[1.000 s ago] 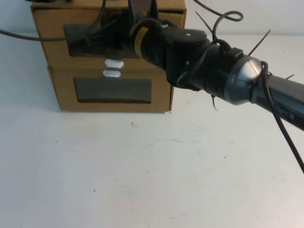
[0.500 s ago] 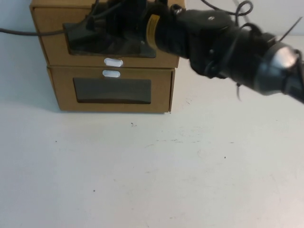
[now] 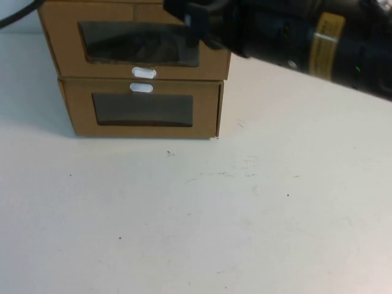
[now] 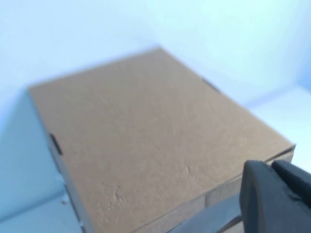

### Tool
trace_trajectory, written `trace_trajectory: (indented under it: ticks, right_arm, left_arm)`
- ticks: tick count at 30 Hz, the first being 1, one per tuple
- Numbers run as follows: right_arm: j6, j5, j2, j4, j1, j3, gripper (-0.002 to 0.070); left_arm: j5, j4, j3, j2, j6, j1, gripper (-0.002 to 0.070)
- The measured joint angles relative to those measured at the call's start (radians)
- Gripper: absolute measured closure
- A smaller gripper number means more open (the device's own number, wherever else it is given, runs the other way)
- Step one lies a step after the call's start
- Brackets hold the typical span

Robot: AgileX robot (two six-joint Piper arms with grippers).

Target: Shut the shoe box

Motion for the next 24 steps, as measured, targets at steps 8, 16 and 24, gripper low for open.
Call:
trace_trajectory:
  ticks: [8, 16, 24]
  right_arm:
    - [0.000, 0.023, -0.304, -0.002, 0.000, 0.323, 0.0687]
    - [0.004, 0.004, -0.434, -0.002, 0.000, 0.497, 0.0687]
    - [0.019, -0.022, -0.444, -0.004, 0.000, 0.546, 0.0687]
  left_arm:
    - [-0.286, -0.003, 0.624, -0.584, 0.031, 0.000, 0.0677]
    - [-0.453, -0.010, 1.215, -1.209, 0.021, 0.000, 0.0677]
    - [-0.461, -0.010, 1.493, -1.352, 0.000, 0.000, 0.0677]
